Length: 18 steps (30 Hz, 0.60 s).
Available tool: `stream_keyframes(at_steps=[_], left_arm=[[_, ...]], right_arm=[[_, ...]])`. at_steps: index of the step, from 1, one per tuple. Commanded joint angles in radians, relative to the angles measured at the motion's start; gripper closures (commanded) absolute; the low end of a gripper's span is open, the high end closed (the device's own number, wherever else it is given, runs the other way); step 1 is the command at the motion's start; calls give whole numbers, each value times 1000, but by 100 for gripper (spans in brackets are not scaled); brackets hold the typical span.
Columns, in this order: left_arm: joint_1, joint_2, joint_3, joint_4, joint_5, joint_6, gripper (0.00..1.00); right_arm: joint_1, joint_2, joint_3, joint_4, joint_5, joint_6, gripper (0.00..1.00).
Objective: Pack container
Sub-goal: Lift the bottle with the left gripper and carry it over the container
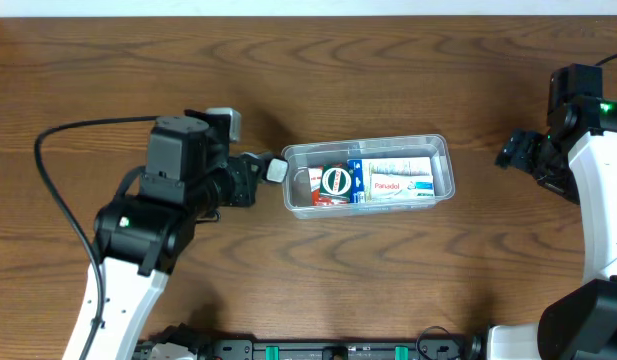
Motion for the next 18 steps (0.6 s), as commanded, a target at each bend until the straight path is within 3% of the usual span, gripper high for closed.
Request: stream_keyframes(at_steps=[1, 18], left_arm=[[-45, -7, 16, 8, 19, -5, 87], [-220, 233, 16, 119, -190, -48, 87]], right_arm=[[-6, -4, -1, 0, 6, 5, 1], [-6, -4, -1, 0, 6, 5, 1]])
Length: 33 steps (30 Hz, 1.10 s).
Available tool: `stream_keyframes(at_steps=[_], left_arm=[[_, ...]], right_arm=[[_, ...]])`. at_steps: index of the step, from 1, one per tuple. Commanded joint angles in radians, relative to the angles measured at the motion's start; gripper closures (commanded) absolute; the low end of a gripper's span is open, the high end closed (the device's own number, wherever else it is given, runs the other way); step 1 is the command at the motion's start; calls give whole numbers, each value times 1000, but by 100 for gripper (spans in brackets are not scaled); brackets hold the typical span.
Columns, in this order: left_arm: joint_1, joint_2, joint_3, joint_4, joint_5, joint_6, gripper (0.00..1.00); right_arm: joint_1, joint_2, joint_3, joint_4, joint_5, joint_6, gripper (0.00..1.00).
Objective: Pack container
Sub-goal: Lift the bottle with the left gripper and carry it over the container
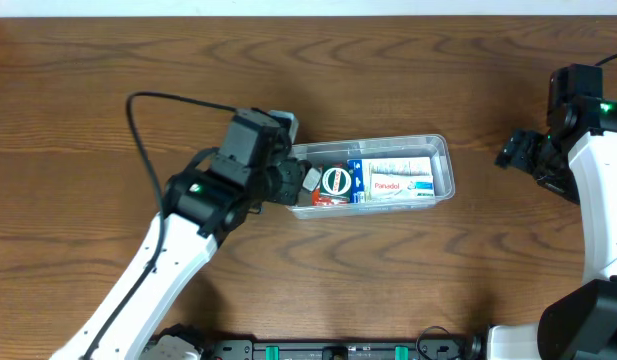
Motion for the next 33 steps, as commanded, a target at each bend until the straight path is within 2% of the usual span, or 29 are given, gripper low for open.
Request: stream_keyframes(at_steps=[1, 10, 33], left_arm=[[-18, 30, 16, 21, -97, -39, 87], [-39, 92, 16, 34, -221, -57, 87], [-39, 212, 16, 70, -227, -106, 87]], right_arm=[[-5, -4, -1, 0, 6, 5, 1], [-5, -4, -1, 0, 6, 5, 1], [-2, -4, -1, 0, 6, 5, 1]])
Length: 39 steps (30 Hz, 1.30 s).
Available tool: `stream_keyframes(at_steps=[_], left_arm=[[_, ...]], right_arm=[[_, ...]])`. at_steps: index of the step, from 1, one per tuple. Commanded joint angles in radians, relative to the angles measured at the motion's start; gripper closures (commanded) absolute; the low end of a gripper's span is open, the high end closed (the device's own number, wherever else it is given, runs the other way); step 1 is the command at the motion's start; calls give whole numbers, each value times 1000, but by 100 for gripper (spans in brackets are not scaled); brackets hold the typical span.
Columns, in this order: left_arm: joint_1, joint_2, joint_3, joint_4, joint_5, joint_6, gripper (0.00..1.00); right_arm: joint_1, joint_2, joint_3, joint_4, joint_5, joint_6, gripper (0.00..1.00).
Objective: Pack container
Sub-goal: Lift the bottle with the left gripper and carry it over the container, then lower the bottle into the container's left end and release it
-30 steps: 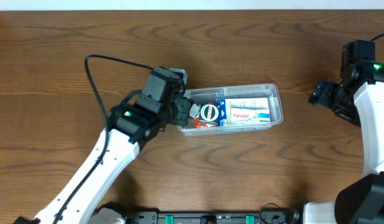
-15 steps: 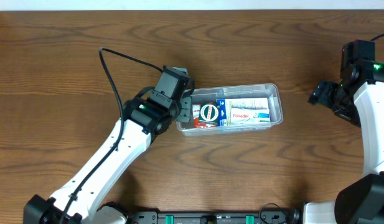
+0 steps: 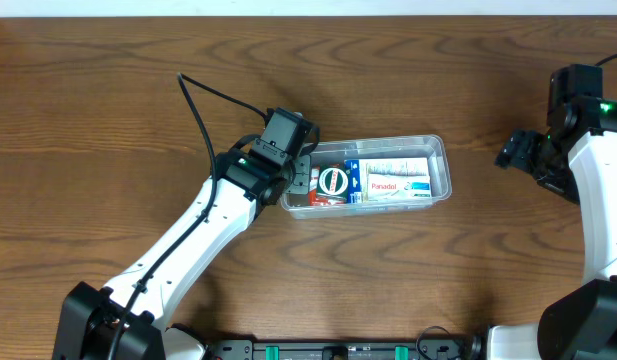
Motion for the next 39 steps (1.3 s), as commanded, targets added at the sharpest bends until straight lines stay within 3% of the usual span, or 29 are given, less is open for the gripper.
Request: stream_keyframes(at_steps=[1, 32, 35, 39], left_arm=[[-1, -2, 16, 15, -28, -18, 88], [-2, 66, 10, 15, -93, -126, 88], [-2, 66, 10, 14, -90, -126, 85], [-2, 66, 10, 15, -86, -126, 73]], right_arm=[[-2, -4, -1, 0, 6, 5, 1], [-2, -4, -1, 0, 6, 5, 1], [-2, -4, -1, 0, 6, 5, 1], [-2, -4, -1, 0, 6, 5, 1]])
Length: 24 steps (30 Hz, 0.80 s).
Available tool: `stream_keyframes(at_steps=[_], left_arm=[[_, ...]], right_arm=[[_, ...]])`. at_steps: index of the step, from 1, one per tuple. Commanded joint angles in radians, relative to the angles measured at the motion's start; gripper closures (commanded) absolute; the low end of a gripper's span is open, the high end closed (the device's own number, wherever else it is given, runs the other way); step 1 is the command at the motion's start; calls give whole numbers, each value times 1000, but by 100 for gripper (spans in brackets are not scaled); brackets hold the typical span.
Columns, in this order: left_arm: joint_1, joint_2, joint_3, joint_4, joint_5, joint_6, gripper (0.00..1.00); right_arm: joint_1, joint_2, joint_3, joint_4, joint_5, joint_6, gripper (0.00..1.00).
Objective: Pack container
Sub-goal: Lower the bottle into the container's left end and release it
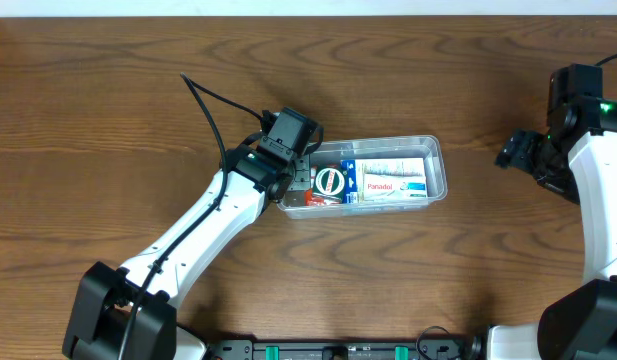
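Observation:
A clear plastic container (pixel 438 165) lies in the middle of the table. Inside it are a round green-and-white tin (pixel 330 181), a red item (pixel 314 198) and a blue-and-white Panadol box (pixel 388 182). My left gripper (pixel 304 176) reaches down into the container's left end, right beside the tin. Its wrist covers the fingers, so I cannot see how they stand or whether they hold anything. My right gripper (pixel 510 152) hangs at the far right, well away from the container, and its fingers are too dark to read.
The left arm (pixel 198 235) stretches diagonally from the front left up to the container, with a black cable (pixel 210 115) looping behind it. The right arm's white body (pixel 603 200) stands along the right edge. The table is bare brown wood.
My left gripper stays at the container's left end, slightly shifted. The container has slid a little to the left. The right arm has not moved.
My left gripper was left of the container with a small pale piece at its fingertips. Then it reached the container's left rim, then stood over the left end by the tin. It remains there now, and the container sits slightly further left.

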Motion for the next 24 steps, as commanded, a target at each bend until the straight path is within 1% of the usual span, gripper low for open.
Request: stream_keyframes(at_steps=[1, 4, 6, 9, 11, 16, 19, 23, 24], left_arm=[[-1, 1, 10, -2, -27, -16, 69], [-1, 1, 10, -2, -27, -16, 62], [-1, 1, 10, -2, -27, -16, 55], [-1, 1, 10, -1, -26, -17, 38], [-1, 1, 10, -1, -23, -16, 33], [-1, -3, 11, 17, -23, -16, 27], [-1, -27, 22, 15, -19, -14, 26], [-1, -109, 32, 13, 27, 46, 25], [-1, -135, 32, 12, 27, 56, 21]], right_arm=[[-2, -4, -1, 0, 6, 5, 1], [-2, -4, -1, 0, 6, 5, 1], [-2, -4, -1, 0, 6, 5, 1], [-2, -4, -1, 0, 6, 5, 1], [-2, -4, -1, 0, 6, 5, 1], [-2, -4, -1, 0, 6, 5, 1], [-1, -4, -1, 0, 6, 5, 1], [-2, -4, -1, 0, 6, 5, 1], [-2, -4, -1, 0, 6, 5, 1]])
